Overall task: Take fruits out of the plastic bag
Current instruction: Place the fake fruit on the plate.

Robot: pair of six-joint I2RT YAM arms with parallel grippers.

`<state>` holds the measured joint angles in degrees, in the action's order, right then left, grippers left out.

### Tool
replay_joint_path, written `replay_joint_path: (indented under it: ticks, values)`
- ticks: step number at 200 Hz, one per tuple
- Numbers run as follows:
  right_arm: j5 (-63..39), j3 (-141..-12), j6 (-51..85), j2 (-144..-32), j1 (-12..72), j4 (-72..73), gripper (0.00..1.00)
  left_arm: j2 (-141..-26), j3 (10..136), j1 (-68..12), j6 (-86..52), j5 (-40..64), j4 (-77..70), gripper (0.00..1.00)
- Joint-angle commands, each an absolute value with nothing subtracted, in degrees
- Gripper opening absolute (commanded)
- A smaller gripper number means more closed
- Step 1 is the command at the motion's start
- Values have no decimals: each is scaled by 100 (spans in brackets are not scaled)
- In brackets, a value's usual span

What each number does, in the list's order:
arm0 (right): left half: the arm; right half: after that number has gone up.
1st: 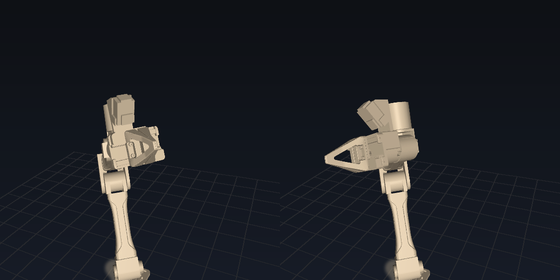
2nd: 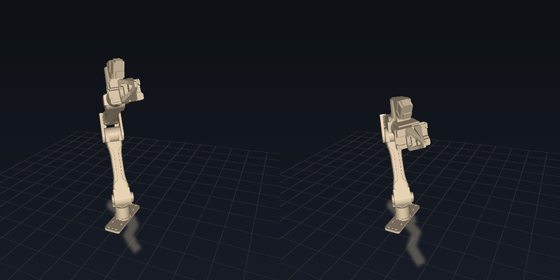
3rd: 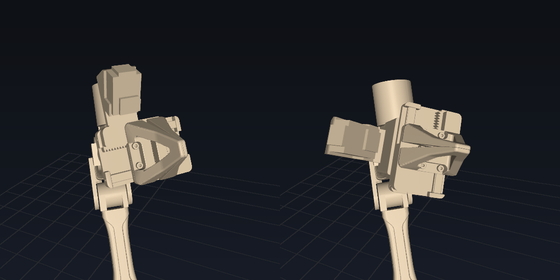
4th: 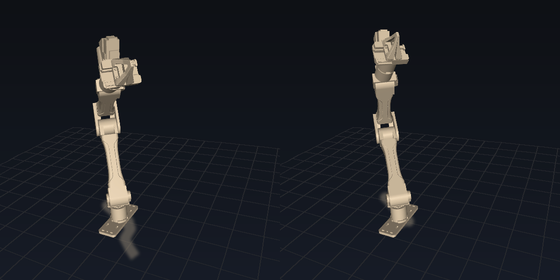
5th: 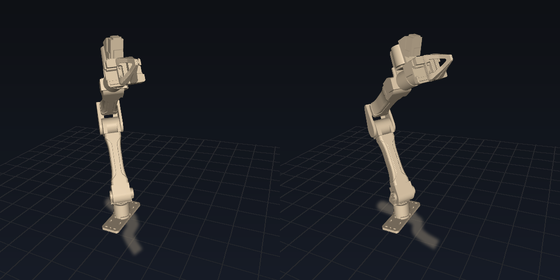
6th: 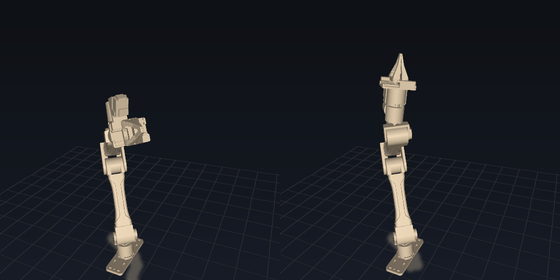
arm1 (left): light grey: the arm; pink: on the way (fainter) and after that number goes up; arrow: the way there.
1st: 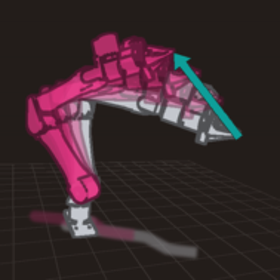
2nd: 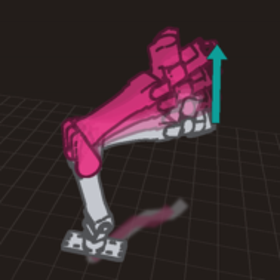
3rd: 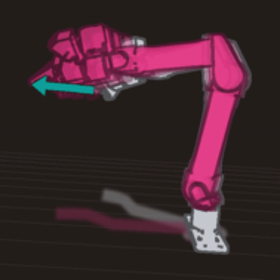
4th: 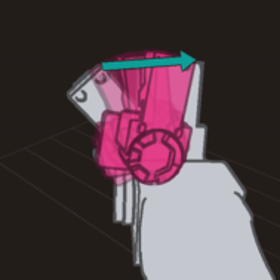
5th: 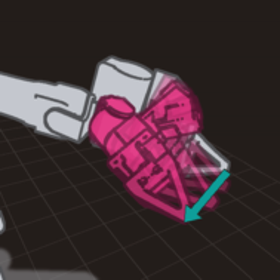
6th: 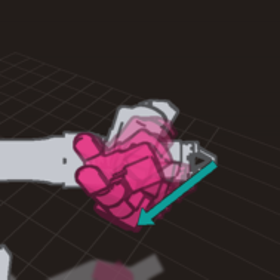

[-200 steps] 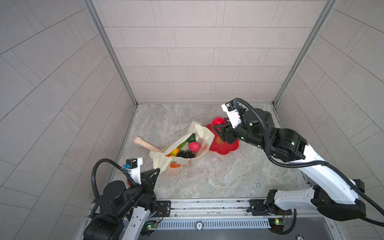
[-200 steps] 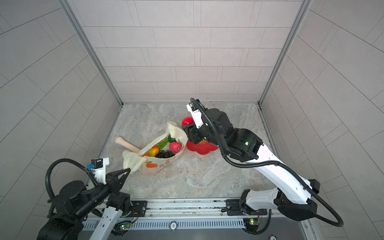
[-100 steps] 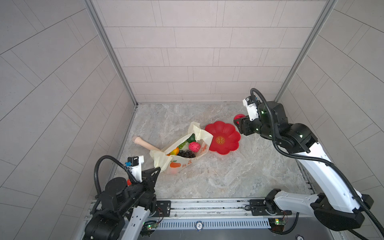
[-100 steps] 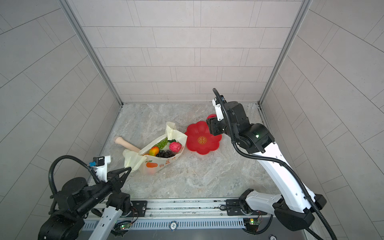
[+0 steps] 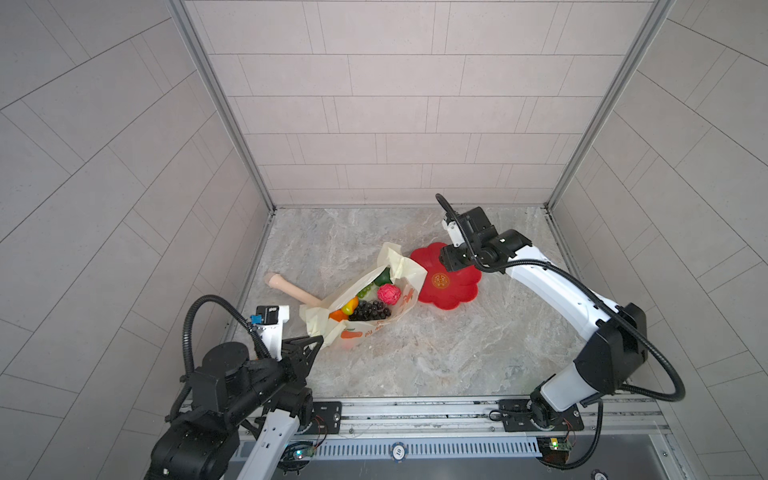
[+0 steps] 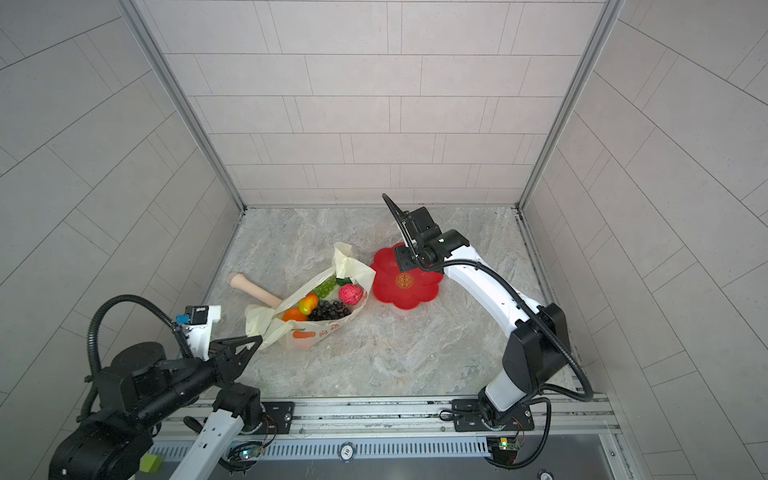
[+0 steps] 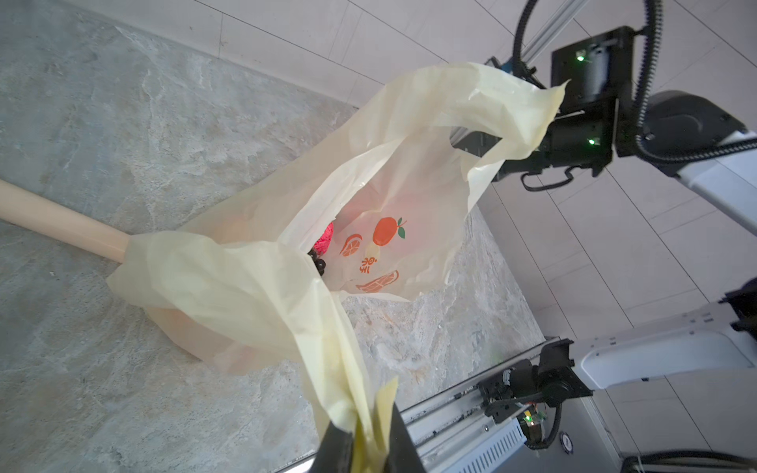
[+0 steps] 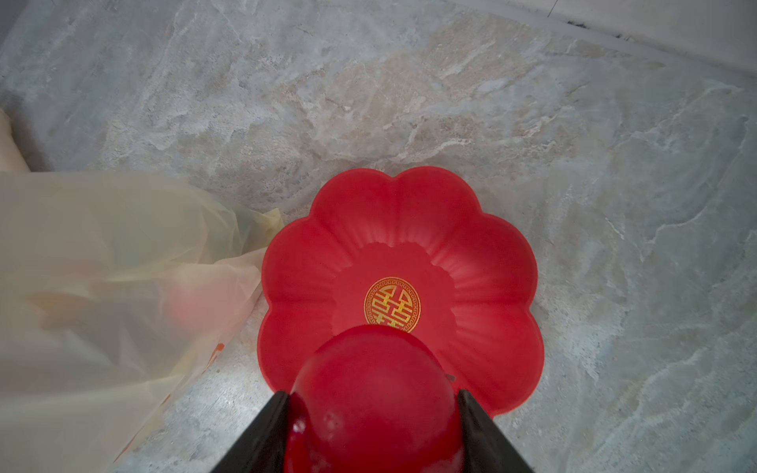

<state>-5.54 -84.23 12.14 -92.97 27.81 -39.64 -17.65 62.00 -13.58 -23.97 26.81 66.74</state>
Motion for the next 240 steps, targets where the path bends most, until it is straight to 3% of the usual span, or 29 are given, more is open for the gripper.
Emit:
replay_joint_path:
  ticks: [1, 86, 151, 163, 184, 199, 240]
  values:
    - [-380, -8596, 964, -9627, 2774, -3804, 50, -1858, 6484, -1362, -2295, 3050, 7162, 16]
    - [-54, -8753, 852, -11036, 2776, -3075, 51, -1836, 6645, -1362, -2241, 2927, 7392, 16]
    - [16, -9152, 872, -11876, 2772, -3126, 52, -1793, 6750, -1362, -2237, 2908, 7383, 27]
    - [75, -9199, 870, -11931, 2770, -3174, 56, -1767, 6763, -1362, -2240, 2873, 7403, 36]
    - [105, -9218, 879, -11936, 2774, -3222, 75, -1761, 6898, -1361, -2179, 2780, 7495, 50]
    - [116, -9211, 896, -11919, 2776, -3248, 82, -1833, 7162, -1361, -2021, 2663, 7682, 54]
    - [63, -9268, 927, -11845, 2779, -3321, 86, -2472, 8140, -1362, -1469, 2249, 8496, 57]
